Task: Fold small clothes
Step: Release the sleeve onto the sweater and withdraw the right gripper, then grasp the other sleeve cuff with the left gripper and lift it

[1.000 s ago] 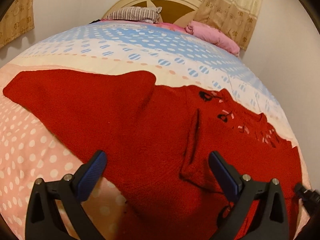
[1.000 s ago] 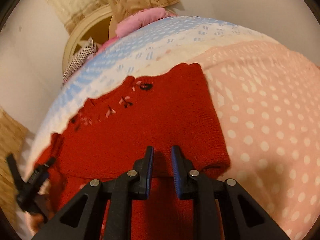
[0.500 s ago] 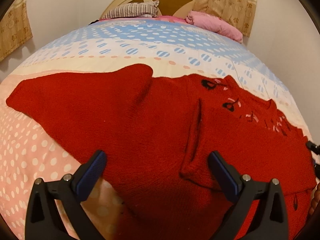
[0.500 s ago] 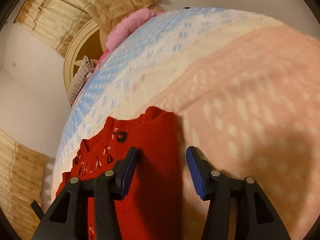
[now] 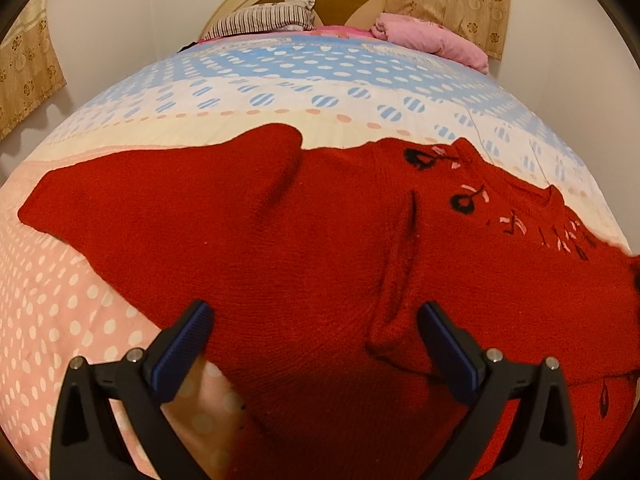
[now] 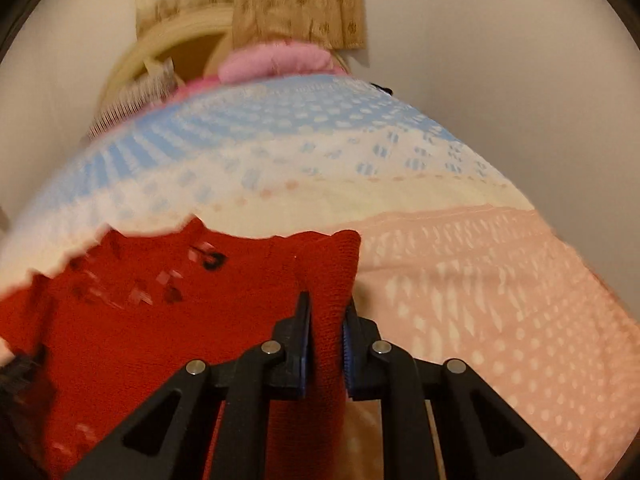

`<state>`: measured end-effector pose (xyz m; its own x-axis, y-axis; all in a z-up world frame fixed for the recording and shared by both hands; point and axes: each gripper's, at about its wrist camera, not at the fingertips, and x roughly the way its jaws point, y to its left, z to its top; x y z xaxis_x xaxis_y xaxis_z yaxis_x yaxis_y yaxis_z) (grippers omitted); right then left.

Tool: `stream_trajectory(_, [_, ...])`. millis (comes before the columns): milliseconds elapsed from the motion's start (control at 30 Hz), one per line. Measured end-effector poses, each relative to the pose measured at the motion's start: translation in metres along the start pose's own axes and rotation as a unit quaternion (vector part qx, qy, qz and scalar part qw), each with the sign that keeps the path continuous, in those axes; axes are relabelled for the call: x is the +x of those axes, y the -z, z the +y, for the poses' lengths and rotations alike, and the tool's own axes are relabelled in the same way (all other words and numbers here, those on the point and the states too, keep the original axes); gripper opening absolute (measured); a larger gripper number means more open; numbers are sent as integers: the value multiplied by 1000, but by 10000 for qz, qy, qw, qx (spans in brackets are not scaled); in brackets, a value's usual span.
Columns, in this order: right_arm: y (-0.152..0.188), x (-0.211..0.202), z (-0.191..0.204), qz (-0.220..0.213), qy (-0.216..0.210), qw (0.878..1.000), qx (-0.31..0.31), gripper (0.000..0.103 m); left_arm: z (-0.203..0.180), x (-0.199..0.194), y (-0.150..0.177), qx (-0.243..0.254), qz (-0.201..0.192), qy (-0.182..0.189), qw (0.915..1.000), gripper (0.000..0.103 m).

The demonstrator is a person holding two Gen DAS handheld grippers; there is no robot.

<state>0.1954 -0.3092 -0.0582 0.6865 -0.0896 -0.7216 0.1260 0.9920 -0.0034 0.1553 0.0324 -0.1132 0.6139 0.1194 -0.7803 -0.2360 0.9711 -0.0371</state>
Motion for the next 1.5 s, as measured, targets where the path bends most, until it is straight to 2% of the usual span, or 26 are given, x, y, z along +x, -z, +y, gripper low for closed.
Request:
stream_trajectory(133, [9, 43, -10, 518, 61, 9984, 204, 14, 0, 0, 0, 9, 6, -7, 10000, 103])
stream_trajectory(200, [6, 41, -17, 488, -31, 9982, 339, 25, 0, 0, 0, 8, 6, -5, 10000, 103])
stream_trajectory(267, [3, 36, -22, 510, -96, 9978, 404, 30, 0, 0, 0, 4, 5, 3, 10000, 103])
stream_trajectory(300, [2, 30, -23, 478, -119, 9977, 460, 30, 1, 0, 0, -13, 3, 30, 10000, 103])
stream_trajectory(367, [3, 3, -28, 134, -138, 9972, 727, 32, 0, 0, 0, -37, -3, 65, 10000, 103])
stream_trajectory(433, [6, -26, -23, -220, -101, 9960, 863, 44, 0, 0, 0, -30, 6, 58, 10000, 103])
stream_trajectory(467, [9, -40, -17, -375, -145, 9952, 891, 51, -1, 0, 0, -22, 15, 47, 10000, 103])
stream_trajectory(533, [18, -62, 0, -607, -408, 9935, 870, 52, -1, 0, -1, -15, 33, 37, 10000, 103])
stream_trajectory(667, [35, -65, 50, -421, -650, 9963, 371, 52, 0, 0, -1, 49, 105, 107, 9999, 103])
stream_trajectory(733, [45, -54, 68, -217, -752, 9967, 202, 52, 5, -5, -3, 308, 239, 354, 9986, 103])
stream_trajectory(800, [55, -44, 79, 2, -778, 9969, 122, 52, 25, -21, -2, 185, 26, 584, 9981, 103])
stream_trajectory(867, [69, -26, 85, 259, -683, 9973, 20, 52, 55, -36, -1, -143, -260, 513, 9982, 103])
stream_trajectory(933, [78, -21, 87, 251, -624, 9977, -16, 52, 94, -47, -4, -537, -486, 431, 9964, 103])
stream_trajectory(1000, [76, -24, 88, 199, -617, 9979, -8, 52, 131, -52, -10, -908, -637, 234, 9936, 103])
stream_trajectory(1133, [78, -22, 90, 213, -600, 9979, -83, 55, 221, -56, -30, -1763, -925, -391, 9792, 103])
stream_trajectory(1233, [79, -22, 89, 206, -638, 9977, -66, 57, 268, -51, -41, -2265, -1009, -596, 9669, 102])
stream_trajectory(1300, [77, -21, 88, 214, -695, 9973, -47, 59, 297, -41, -47, -2620, -1001, -590, 9580, 95])
stream_trajectory(1367, [77, -20, 89, 222, -725, 9971, -43, 60, 312, -29, -48, -2793, -967, -560, 9537, 88])
stream_trajectory(1433, [76, -19, 90, 229, -715, 9972, -58, 61, 327, -8, -53, -2937, -732, -531, 9516, 83])
stream_trajectory(1500, [76, -18, 91, 235, -694, 9973, -83, 61, 336, 7, -52, -3133, -513, -373, 9475, 74])
